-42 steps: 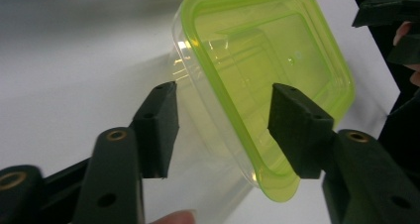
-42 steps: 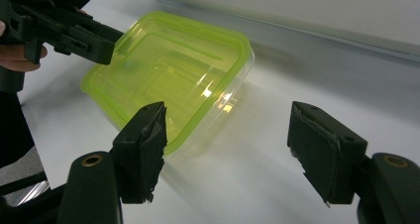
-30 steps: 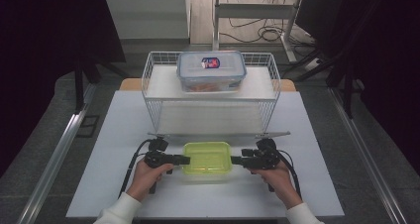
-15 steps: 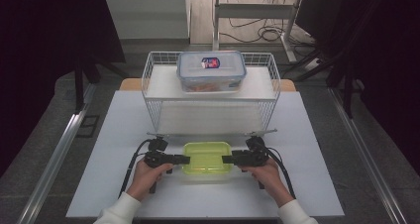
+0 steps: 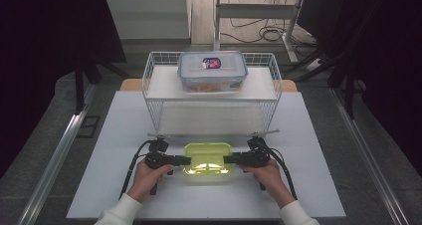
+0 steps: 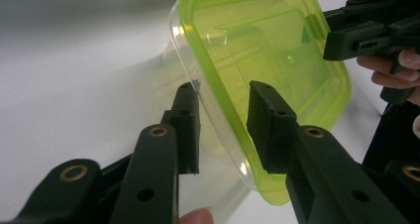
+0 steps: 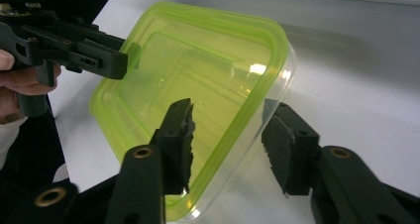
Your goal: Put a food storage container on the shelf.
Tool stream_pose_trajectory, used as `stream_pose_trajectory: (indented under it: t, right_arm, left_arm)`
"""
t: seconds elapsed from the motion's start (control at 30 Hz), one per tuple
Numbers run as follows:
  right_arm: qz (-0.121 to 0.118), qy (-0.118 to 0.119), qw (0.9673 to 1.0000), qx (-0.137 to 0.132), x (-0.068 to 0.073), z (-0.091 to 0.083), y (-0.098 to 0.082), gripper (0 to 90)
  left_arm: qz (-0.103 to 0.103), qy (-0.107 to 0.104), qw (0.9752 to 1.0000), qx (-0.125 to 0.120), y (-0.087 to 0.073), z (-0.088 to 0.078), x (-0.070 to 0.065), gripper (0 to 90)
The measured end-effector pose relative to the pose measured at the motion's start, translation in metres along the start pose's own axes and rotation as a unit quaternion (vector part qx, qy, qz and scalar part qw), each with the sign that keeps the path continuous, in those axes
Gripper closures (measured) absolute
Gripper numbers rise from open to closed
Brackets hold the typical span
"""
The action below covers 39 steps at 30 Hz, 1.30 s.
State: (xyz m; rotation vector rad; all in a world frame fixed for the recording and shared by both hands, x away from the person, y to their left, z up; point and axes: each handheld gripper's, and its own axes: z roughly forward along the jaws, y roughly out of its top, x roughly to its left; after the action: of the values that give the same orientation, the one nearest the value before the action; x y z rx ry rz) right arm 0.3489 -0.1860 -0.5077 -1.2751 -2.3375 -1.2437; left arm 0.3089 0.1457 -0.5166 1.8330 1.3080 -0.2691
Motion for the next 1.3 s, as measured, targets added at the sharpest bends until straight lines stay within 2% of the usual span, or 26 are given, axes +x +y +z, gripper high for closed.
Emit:
stream_pose_trajectory:
  t: [0.27, 0.47, 0.8, 1.0, 1.3]
  right_arm:
    - [-0.004, -0.004, 1.0, 0.0, 0.002, -0.002, -0.002, 65.7]
    - [0.0, 0.0, 1.0, -0.004, 0.002, -0.003, -0.004, 68.5]
    - [-0.009, -0.006, 0.9999, -0.013, 0.011, -0.01, -0.011, 72.1]
    - [-0.003, 0.003, 0.9997, -0.022, 0.011, -0.013, -0.015, 74.1]
    - [-0.002, 0.006, 0.9991, -0.042, 0.01, -0.02, -0.018, 79.8]
  left_arm:
    - [0.011, 0.004, 0.9999, -0.002, -0.003, -0.002, -0.003, 67.4]
    - [0.007, -0.008, 0.9999, -0.007, -0.007, -0.004, -0.001, 70.7]
    - [0.031, 0.005, 0.9994, -0.016, -0.013, -0.007, -0.01, 72.4]
    - [0.038, 0.005, 0.9989, -0.028, -0.017, -0.008, -0.012, 73.5]
    - [0.06, 0.012, 0.9972, -0.042, -0.02, -0.009, -0.018, 78.1]
